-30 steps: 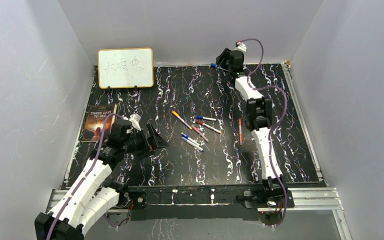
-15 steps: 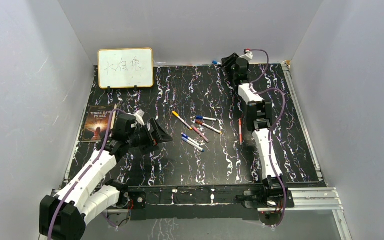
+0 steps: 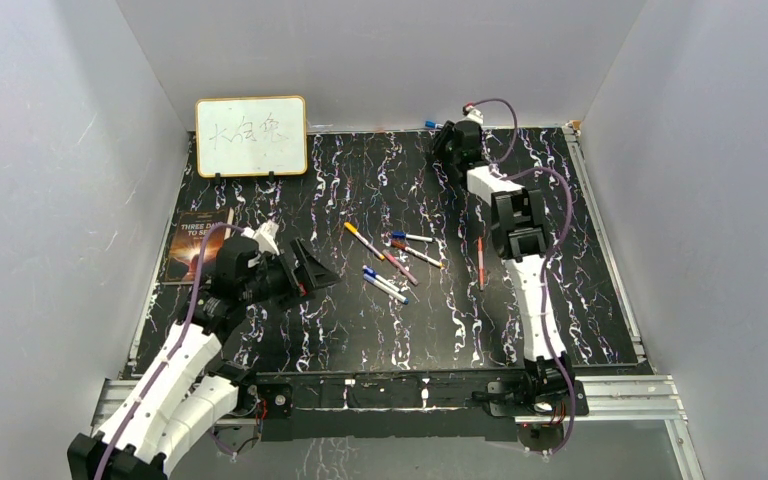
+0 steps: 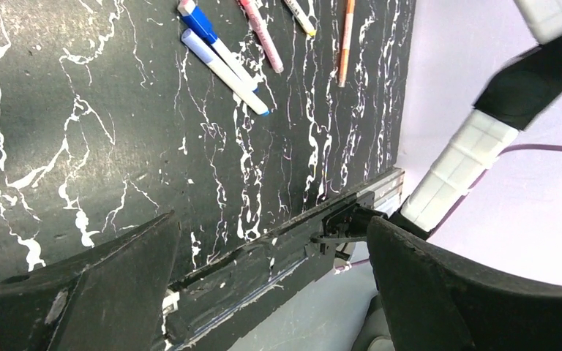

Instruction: Open the pen caps

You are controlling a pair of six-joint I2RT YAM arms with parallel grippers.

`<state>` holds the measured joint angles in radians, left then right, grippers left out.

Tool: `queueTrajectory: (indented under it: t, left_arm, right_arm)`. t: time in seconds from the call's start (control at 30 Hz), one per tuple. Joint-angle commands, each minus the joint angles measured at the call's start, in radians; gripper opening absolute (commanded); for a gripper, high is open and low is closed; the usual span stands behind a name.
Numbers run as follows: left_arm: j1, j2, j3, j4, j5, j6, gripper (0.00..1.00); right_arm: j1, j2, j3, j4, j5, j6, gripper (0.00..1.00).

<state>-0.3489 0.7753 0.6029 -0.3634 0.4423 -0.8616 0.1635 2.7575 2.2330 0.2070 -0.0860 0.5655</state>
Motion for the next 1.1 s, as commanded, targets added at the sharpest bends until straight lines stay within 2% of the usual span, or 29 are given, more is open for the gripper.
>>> queueTrajectory:
  t: [0.0,0.07,0.13,0.27,0.33,0.5,0.63,1.07]
  left_arm:
    - [0.002,-0.073,-0.024,-0.059,0.018,-0.02,0.98]
    - [0.0,-0.095,-0.033,-0.07,0.018,-0.024,0.98]
    - [0.0,-0.112,-0.039,-0.08,0.016,-0.026,0.98]
    - [0.0,-0.122,-0.044,-0.081,0.011,-0.024,0.98]
    - [-0.001,-0.117,-0.049,-0.066,0.009,-0.029,0.98]
    - [-0.001,-0.061,-0.038,-0.027,0.018,-0.022,0.98]
    - [-0.002,-0.027,-0.025,-0.011,0.022,-0.008,0.98]
    - [-0.001,-0.011,-0.082,0.054,0.038,-0.033,0.98]
  right_arm:
    - [0.008,-0.259,-0.298,0.051,-0.029,-0.034,0.25]
    - [-0.002,-0.275,-0.25,0.022,-0.067,-0.034,0.25]
    - [-0.019,-0.254,-0.127,-0.008,-0.076,-0.009,0.26]
    - [-0.068,-0.094,0.171,-0.028,-0.111,0.089,0.3]
    - [-0.081,-0.025,0.25,-0.013,-0.091,0.136,0.31]
    - [-0.096,0.002,0.191,0.138,-0.033,0.186,0.34]
    - [-0.095,0.057,0.263,0.104,-0.008,0.166,0.34]
    - [-0.097,0.095,0.293,0.093,0.042,0.081,0.34]
